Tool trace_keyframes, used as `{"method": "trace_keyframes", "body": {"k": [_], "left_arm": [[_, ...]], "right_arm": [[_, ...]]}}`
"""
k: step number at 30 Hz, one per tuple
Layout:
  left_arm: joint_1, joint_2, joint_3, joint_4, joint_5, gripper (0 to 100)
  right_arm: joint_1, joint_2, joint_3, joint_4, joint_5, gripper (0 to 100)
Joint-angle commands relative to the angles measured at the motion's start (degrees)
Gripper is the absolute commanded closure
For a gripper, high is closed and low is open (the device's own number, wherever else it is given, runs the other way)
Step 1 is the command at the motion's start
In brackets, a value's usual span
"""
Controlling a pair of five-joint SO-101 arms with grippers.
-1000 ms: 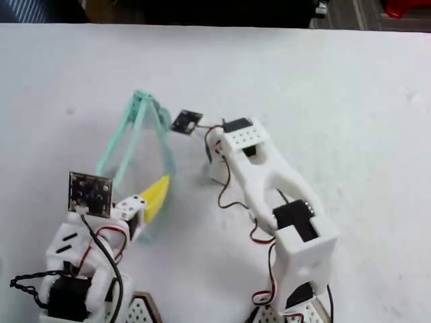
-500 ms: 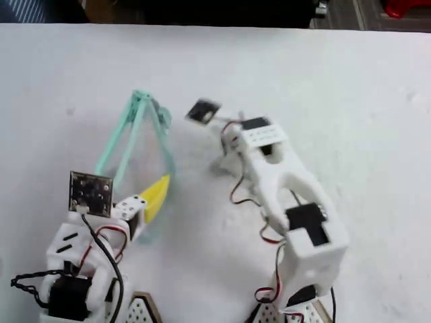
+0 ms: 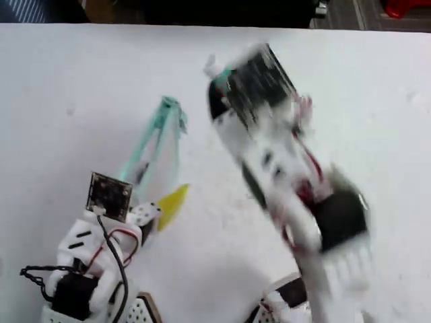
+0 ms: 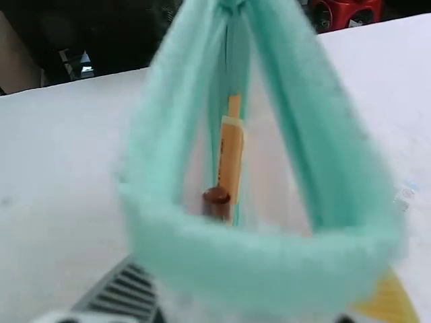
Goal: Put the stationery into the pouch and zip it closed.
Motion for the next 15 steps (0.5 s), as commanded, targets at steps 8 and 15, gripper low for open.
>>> {"method": "trace_keyframes", "body": {"k": [8, 15], "left_arm": [[2.86, 0.04, -5.54, 4.31, 0.18, 68], [1.45, 0.04, -5.54, 4.31, 0.18, 68]], "right_arm": [[-13.32, -2.42, 0.97, -7.08, -14.95, 98.2], [-15.34, -0.31, 10.20, -12.97, -16.53, 98.2]]}}
